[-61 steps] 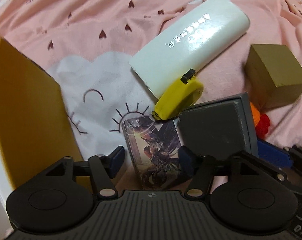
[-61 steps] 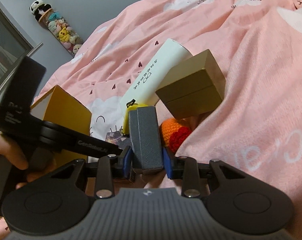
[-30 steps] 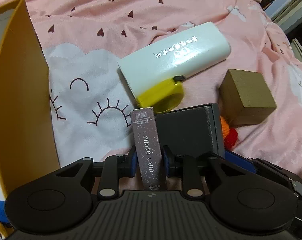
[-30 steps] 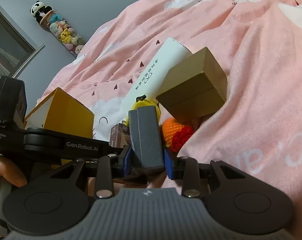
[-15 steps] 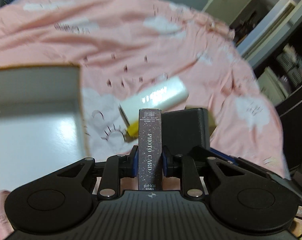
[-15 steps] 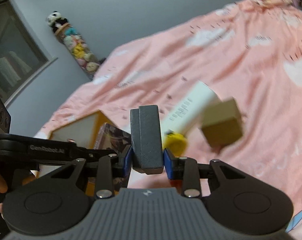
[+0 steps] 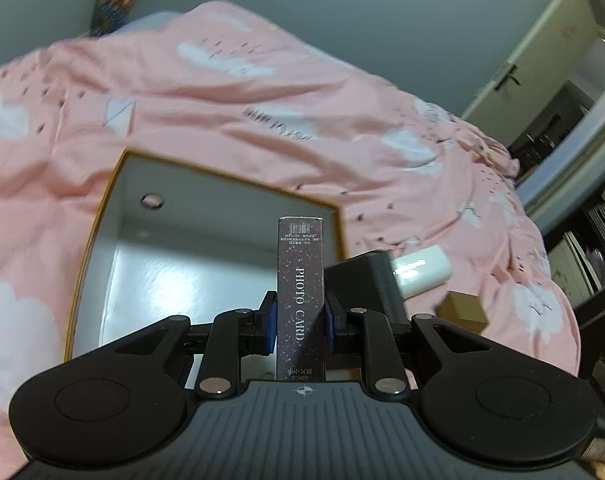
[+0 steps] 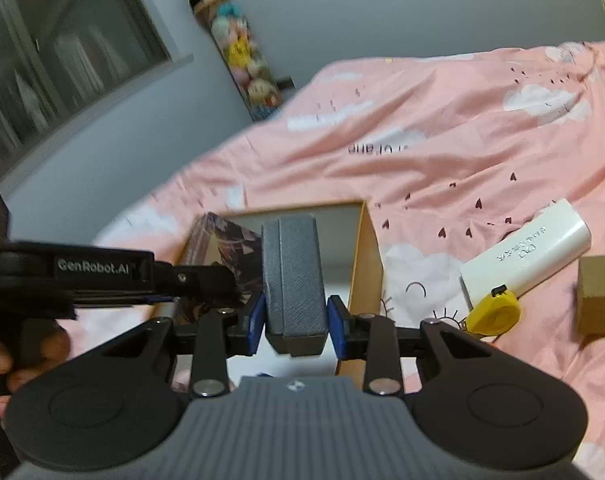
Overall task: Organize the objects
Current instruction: 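Carry the gray box and photo card box over the shoebox with both tools, then lower both tools into the shoebox and open them to release the boxes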
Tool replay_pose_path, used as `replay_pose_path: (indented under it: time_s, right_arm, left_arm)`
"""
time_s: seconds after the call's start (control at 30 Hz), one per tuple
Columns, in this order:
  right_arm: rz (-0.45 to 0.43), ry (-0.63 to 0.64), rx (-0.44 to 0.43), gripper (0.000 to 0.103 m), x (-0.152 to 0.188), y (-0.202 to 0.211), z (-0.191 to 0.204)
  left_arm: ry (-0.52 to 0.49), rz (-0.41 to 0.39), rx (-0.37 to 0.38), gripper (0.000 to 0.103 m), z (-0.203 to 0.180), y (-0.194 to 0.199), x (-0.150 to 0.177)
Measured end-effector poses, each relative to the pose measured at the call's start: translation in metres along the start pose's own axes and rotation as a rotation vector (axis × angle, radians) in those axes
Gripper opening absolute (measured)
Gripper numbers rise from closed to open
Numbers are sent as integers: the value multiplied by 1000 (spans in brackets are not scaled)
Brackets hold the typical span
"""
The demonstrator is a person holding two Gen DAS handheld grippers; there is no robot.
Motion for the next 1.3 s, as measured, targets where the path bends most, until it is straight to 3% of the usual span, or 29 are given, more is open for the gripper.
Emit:
replay_pose_path:
  time_s: [0.13, 0.33, 0.53, 0.83, 0.9, 0.93, 1.3]
  right_arm:
    - [50, 126, 120, 34, 6, -31, 21]
    - [74, 257, 254, 34, 15, -63, 28]
    - [75, 339, 309, 34, 20, -83, 31]
    - [128, 370, 283, 35, 25, -81, 31]
    - [134, 364, 264, 39, 25, -77, 31]
    - [131, 360, 259, 46, 24, -74, 31]
    - [108, 340, 196, 46, 30, -43, 28]
  left_arm:
    - [48, 4, -29, 25, 16, -29, 2]
    - [127, 81, -10, 25, 36, -64, 11]
    - [181, 119, 7, 25, 47, -80, 14]
    - [189, 165, 9, 25, 53, -83, 20]
    - [188, 176, 17, 25, 53, -83, 20]
    - [190, 182, 21, 25, 53, -83, 20]
    - [181, 211, 13, 25, 52, -81, 21]
Point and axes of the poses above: each gripper's, at about its wrist camera, not at the fingertips, and y roughly against the way its jaws point, z to its left, x to its underside, the point moved 2 cm from there along -y, roughly the way its jaws point, and after that the axes turned 4 degrees about z, right-handed, at the moved point
